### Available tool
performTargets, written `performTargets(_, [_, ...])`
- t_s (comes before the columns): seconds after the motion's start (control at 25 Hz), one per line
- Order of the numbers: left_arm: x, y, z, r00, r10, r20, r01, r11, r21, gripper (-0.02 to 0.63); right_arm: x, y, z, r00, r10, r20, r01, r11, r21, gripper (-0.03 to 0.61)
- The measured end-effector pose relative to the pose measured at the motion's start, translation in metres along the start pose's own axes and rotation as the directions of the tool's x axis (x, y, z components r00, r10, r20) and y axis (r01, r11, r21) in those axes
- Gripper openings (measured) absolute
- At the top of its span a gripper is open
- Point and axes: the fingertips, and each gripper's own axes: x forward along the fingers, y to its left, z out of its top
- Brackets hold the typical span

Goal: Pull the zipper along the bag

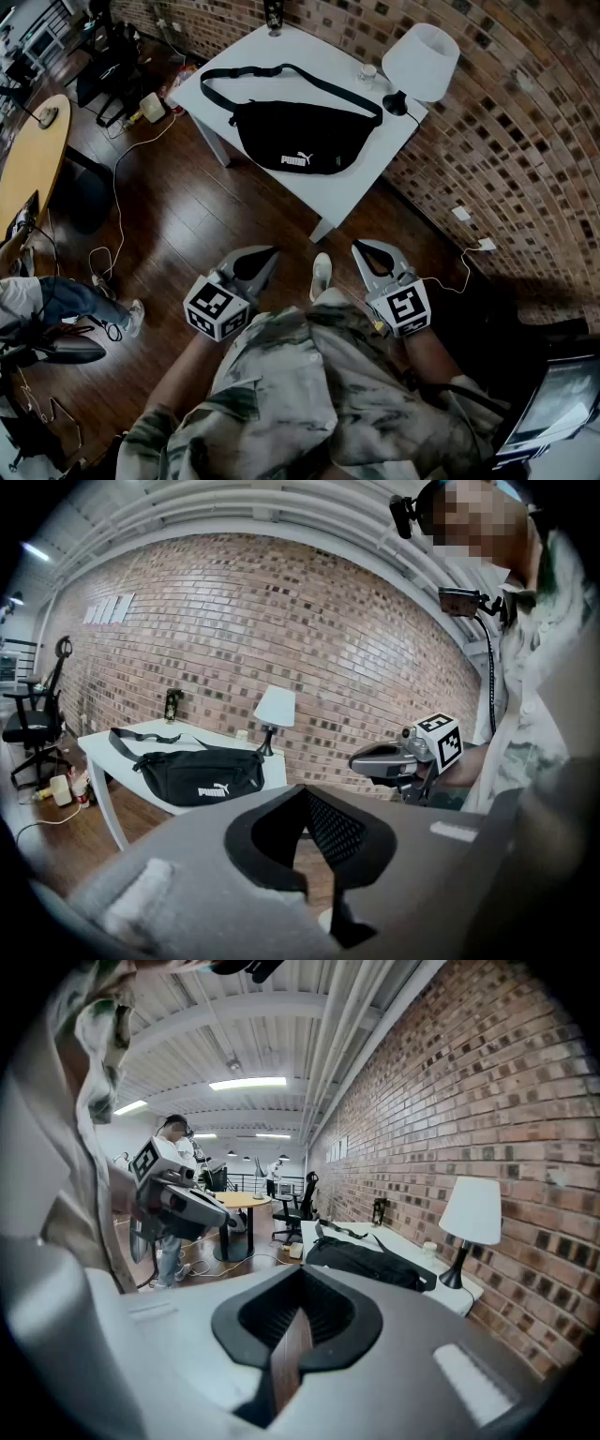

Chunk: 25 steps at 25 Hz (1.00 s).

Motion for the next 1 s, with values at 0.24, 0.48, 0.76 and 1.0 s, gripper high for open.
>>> performTargets(0.24, [0.095,0.049,0.033,0.999,0.047,-0.028,-0.046,0.999,0.018,0.000,0.059,-0.103,0.011,0.998,0.060,-0.015,-0.061,0.996,-0.070,0.006])
performTargets(0.48, [0.168,0.087,0.035,0.990,0.092,-0.108,-0.091,0.996,0.020,0.002,0.118,-0.160,-0.016,0.991,0.107,-0.080,-0.113,0.991,-0.076,0.006])
performTargets(0.76, [0.244,0.136,0.019,0.969,0.107,-0.222,-0.086,0.991,0.100,0.003,0.186,-0.195,-0.040,0.981,0.117,-0.154,-0.128,0.990,-0.061,0.006])
performTargets(1.0, [0.298,0.157,-0.001,0.936,0.056,-0.348,0.000,0.987,0.158,0.055,0.228,-0.211,-0.065,0.962,0.104,-0.253,-0.113,0.993,-0.019,0.006])
